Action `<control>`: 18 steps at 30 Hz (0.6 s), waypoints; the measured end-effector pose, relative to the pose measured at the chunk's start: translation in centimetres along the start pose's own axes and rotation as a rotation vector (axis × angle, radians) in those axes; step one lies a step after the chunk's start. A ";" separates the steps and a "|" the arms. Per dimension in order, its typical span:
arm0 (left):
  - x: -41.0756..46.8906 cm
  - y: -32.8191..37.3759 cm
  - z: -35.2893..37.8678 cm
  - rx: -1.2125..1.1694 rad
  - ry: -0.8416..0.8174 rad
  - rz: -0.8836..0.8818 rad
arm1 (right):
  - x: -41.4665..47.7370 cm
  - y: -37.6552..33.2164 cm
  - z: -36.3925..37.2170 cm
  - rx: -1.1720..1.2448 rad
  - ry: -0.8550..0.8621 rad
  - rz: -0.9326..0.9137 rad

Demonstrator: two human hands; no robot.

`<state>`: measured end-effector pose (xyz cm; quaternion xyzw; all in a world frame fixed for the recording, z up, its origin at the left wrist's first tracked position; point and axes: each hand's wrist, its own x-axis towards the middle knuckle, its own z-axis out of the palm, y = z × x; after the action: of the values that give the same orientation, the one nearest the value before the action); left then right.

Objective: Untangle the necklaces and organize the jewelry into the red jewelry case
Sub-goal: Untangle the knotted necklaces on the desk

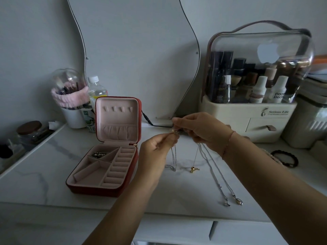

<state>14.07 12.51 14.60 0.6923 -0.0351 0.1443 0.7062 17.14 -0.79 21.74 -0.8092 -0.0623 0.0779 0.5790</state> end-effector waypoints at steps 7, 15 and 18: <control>0.9 -0.4 -1.0 0.141 -0.026 -0.025 | -0.4 1.1 -0.9 -0.249 -0.084 0.009; 1.3 -0.1 -1.2 0.232 -0.162 -0.023 | -0.8 1.7 -1.2 -0.408 -0.107 -0.103; 1.1 0.2 -1.4 0.225 -0.207 -0.059 | -0.8 1.7 -1.4 -0.350 -0.067 -0.131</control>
<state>14.88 14.10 14.99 0.7790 -0.0711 0.0542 0.6206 16.65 -2.78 20.58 -0.8887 -0.1466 0.0548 0.4309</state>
